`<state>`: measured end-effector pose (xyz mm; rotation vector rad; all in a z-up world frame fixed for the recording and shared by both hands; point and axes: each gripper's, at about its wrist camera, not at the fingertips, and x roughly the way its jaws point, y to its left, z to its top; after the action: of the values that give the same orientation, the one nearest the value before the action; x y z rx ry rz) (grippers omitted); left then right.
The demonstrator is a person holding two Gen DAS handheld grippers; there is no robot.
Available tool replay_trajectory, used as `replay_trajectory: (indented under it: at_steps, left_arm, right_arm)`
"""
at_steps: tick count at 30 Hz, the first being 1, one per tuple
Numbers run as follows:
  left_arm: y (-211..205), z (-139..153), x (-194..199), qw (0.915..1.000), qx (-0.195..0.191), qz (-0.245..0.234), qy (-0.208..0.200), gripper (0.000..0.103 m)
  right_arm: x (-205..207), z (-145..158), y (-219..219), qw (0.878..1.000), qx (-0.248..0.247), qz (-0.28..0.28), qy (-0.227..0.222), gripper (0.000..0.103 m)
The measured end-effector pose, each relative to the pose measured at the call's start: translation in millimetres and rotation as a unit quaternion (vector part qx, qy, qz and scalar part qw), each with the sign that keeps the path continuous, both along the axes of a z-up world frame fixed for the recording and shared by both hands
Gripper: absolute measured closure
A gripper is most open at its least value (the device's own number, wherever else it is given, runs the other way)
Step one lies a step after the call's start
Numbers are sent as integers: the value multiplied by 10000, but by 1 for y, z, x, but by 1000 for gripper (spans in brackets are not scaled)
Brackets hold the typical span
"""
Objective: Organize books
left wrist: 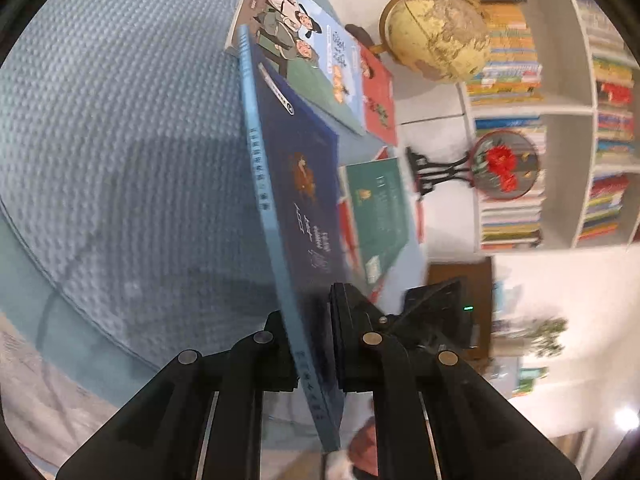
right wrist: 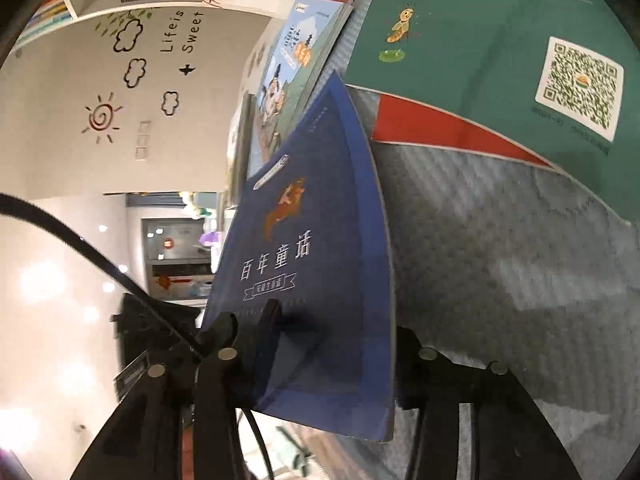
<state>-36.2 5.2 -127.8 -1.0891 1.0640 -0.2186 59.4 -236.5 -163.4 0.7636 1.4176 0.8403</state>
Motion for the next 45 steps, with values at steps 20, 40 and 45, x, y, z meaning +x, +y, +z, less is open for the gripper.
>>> replay_trajectory:
  at_steps: [20,40,45]
  left_arm:
    - [-5,79,-7,9513,2759,-1162,-737,90]
    - [272,80,141,9383,3015,-1356,-1018,90]
    - [295,61,171,9423,2854,-1481,-931,87]
  right_arm:
    - [-71,126,86,9019,-2384,524,-3563,73]
    - [62,124,364,9144,-2639,-189,-3065,71]
    - [85,113,393,9099,-2974,-255,-2881,71]
